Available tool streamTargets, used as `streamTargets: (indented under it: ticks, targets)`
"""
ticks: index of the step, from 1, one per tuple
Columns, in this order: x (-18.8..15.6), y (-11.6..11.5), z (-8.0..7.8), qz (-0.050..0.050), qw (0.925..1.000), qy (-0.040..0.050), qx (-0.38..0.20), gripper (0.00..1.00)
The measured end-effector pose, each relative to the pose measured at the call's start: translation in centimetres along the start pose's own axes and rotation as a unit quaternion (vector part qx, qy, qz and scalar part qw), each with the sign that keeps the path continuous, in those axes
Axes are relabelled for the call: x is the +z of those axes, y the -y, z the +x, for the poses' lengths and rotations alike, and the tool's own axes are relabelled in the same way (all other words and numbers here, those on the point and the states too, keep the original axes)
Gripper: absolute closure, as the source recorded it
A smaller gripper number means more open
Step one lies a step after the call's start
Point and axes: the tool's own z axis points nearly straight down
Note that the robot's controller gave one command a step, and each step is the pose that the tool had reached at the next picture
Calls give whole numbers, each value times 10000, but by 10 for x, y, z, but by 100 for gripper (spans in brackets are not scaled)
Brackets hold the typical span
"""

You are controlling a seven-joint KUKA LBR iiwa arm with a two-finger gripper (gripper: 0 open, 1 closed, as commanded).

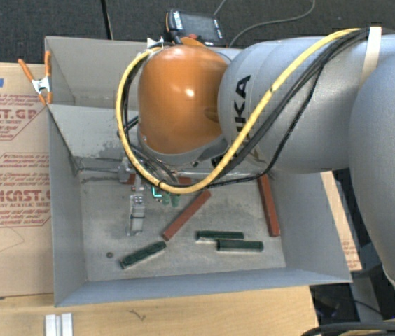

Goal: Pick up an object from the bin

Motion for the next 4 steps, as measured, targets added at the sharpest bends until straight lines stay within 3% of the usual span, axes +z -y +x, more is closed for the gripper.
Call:
streamTargets:
  ticks: [1,2,3,4]
  targets:
    - [126,85,24,13,9762,4,-2168,0]
    - [158,69,40,4,9616,78,-2743,0]
    - [159,69,42,-4,9619,42,-2734,100]
    - [2,78,15,12,9603,87,-2789,100]
